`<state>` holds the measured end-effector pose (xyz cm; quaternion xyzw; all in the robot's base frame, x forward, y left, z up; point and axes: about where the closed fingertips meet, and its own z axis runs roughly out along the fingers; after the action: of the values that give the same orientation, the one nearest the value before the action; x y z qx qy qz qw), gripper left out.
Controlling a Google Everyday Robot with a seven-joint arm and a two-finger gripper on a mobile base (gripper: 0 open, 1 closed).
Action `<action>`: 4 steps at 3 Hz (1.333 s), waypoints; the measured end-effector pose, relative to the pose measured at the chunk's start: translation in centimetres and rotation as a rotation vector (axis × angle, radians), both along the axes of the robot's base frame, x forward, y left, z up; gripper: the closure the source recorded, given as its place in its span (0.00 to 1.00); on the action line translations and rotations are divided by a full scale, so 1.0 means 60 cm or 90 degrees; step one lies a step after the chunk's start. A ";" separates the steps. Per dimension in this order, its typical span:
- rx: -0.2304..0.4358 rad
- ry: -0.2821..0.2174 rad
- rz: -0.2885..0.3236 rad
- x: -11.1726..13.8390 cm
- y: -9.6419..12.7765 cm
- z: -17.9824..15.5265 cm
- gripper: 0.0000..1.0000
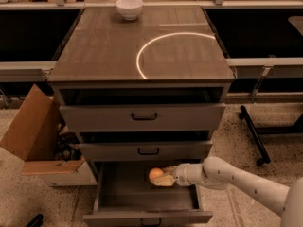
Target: Place orange into bottom drawer
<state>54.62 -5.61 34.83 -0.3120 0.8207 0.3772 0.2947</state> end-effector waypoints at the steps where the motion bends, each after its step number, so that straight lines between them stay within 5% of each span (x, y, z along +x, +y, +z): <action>1: -0.007 0.026 -0.005 0.011 0.002 -0.058 1.00; 3: -0.015 0.079 -0.021 0.030 -0.003 -0.154 1.00; 4: -0.019 0.098 -0.037 0.036 -0.009 -0.194 0.86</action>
Offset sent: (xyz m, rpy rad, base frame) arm 0.0211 -0.0073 -0.0994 -0.0315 0.1366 -0.0434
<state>56.79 -6.14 23.20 -0.2626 0.8553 0.3788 0.2367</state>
